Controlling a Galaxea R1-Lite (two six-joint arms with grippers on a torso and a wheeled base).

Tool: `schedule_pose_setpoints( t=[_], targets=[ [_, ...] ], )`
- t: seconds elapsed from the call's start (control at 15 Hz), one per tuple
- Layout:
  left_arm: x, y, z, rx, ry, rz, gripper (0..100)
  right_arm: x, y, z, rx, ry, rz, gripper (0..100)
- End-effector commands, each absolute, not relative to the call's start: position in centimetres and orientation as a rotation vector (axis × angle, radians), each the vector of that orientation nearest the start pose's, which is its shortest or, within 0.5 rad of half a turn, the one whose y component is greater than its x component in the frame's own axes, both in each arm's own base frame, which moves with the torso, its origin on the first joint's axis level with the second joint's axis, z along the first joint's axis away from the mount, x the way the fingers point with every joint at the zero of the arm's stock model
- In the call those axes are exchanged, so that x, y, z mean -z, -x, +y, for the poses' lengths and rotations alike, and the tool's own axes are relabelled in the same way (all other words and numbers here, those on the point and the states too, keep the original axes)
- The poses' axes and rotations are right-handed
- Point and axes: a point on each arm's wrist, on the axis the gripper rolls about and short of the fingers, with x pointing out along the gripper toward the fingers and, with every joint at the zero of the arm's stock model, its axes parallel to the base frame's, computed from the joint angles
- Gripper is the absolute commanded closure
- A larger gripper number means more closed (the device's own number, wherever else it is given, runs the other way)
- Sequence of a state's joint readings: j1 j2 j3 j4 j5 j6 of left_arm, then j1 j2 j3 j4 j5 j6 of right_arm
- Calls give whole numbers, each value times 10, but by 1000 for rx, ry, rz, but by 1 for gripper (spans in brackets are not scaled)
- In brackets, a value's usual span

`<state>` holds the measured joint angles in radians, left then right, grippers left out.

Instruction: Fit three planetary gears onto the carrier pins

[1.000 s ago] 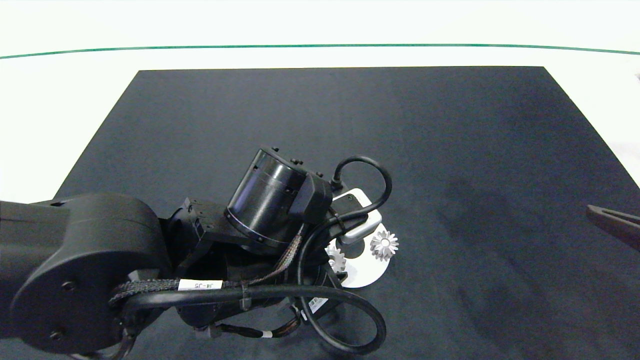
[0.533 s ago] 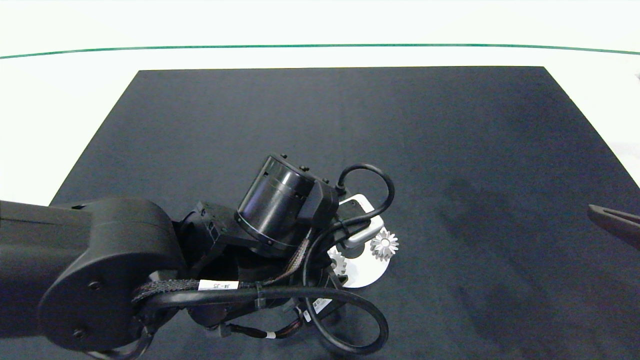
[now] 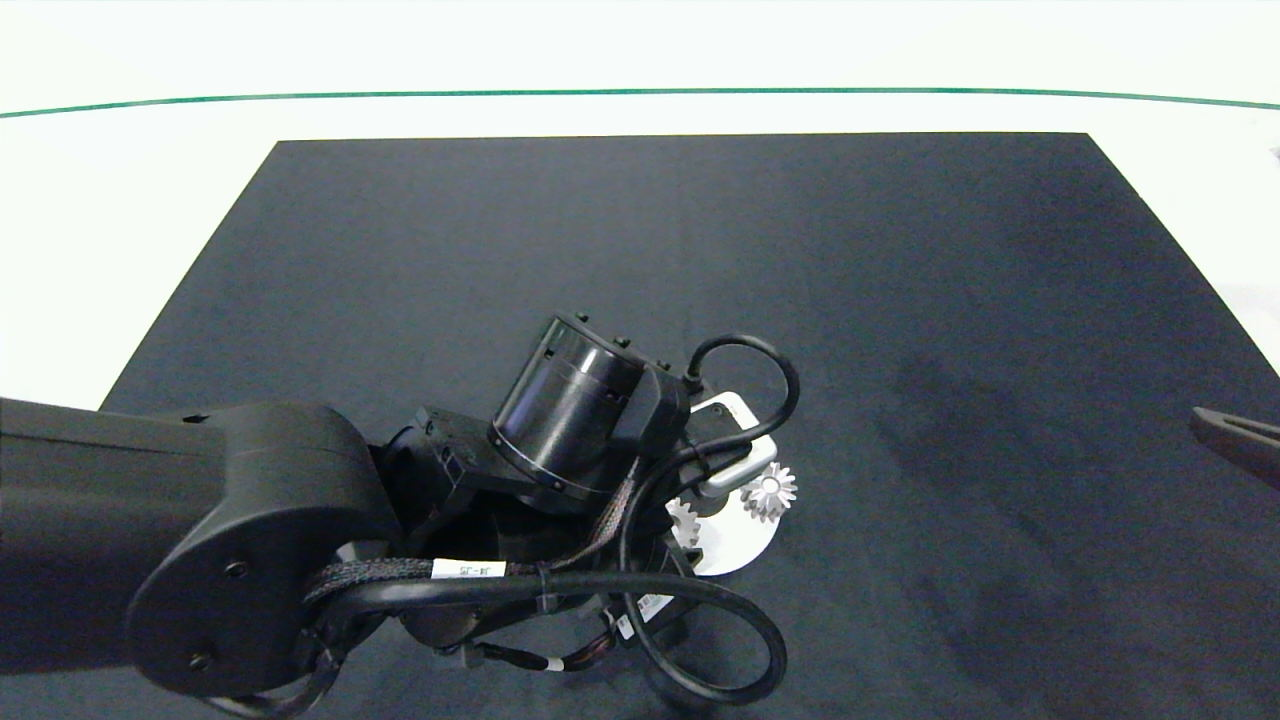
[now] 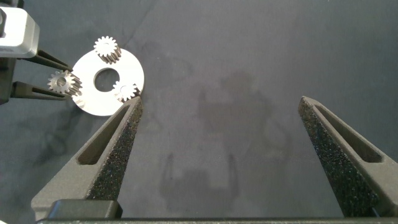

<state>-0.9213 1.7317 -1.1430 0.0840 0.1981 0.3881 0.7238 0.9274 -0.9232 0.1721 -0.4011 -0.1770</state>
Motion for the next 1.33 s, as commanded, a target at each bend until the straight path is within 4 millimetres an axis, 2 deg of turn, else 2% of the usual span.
schedule_pose_setpoints(
  t=[0.07,1.0,1.33],
  targets=[
    [-197,-195,-248,804,-729,452,84,-299,-74,54,-332,264,111,0],
    [-193,-197,-250,804,-733,463,84,-298,-75,55,-333,278,114,0],
    [-195,-199,-244,788,-726,462,84,-297,-76,55,-333,281,118,0]
  ],
)
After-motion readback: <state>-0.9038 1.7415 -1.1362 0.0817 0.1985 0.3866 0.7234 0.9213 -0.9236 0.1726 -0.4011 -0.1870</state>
